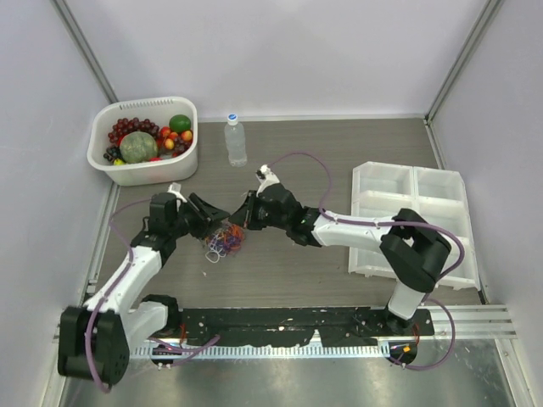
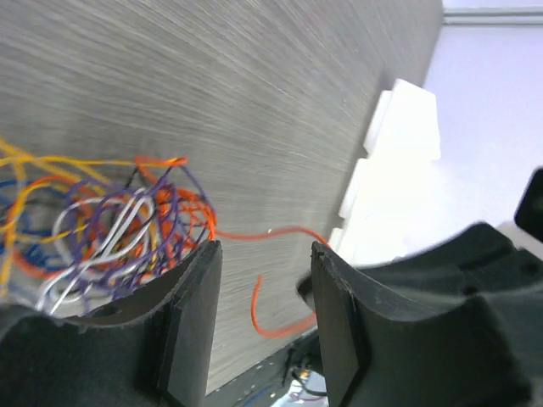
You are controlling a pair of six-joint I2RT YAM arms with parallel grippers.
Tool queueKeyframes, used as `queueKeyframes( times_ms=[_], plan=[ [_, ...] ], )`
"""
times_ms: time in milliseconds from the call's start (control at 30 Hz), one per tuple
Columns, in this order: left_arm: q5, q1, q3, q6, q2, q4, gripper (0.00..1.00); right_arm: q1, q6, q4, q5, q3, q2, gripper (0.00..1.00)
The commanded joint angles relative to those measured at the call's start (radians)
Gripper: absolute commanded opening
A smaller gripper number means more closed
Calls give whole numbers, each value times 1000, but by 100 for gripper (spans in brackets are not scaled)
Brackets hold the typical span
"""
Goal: Untangle the cables
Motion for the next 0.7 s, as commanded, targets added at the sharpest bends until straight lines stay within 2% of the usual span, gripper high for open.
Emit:
queueKeyframes(
  times_ms=[0,100,200,300,433,533,667],
  plan=[
    [163,-12,-73,-180,176,402,52,11,60,181,-57,-11,-97,1],
    [203,-17,-122,-188,305,510,53,11,43,162,-68,36,-129,1],
    [178,-15,-159,-144,431,538,52,11,8,75,-60,108,-174,1],
    [178,5,-196,-142,524,594,48,11,-87,-104,-44,278,-255,1],
    [191,12,-225,-170,563,686,47,15,-253,-348,36,567,-350,1],
    [169,15,-225,-147,555,673,48,14,-345,-422,56,743,-427,1],
    [152,19,-210,-125,534,628,49,14,-416,-468,118,874,-478,1]
  ],
)
